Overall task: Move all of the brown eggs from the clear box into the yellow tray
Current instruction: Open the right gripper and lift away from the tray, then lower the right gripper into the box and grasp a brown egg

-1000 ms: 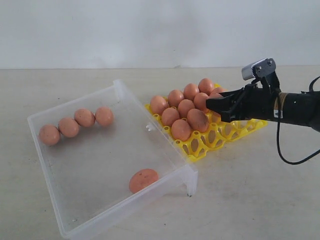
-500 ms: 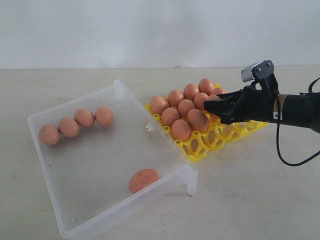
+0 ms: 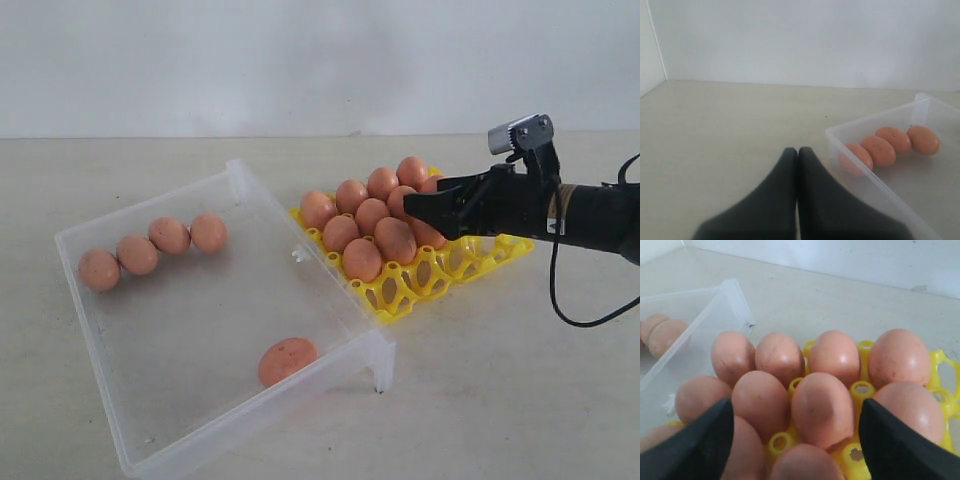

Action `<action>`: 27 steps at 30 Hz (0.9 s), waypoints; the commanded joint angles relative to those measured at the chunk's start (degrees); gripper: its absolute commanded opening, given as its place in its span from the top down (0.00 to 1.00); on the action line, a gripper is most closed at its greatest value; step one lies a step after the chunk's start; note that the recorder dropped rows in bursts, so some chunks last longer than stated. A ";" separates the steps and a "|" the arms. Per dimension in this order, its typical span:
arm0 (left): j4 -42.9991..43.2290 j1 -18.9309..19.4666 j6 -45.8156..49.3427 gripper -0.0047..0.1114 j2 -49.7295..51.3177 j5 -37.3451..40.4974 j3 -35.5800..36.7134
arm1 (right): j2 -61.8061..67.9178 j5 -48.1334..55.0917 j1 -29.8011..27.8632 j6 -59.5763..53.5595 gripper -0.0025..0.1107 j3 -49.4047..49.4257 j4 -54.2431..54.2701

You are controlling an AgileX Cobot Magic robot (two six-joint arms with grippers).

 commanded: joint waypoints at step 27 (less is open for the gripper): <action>-0.31 -0.19 0.03 1.00 -0.17 0.00 -0.24 | 14.34 115.47 47.00 -46.22 0.98 -73.10 65.73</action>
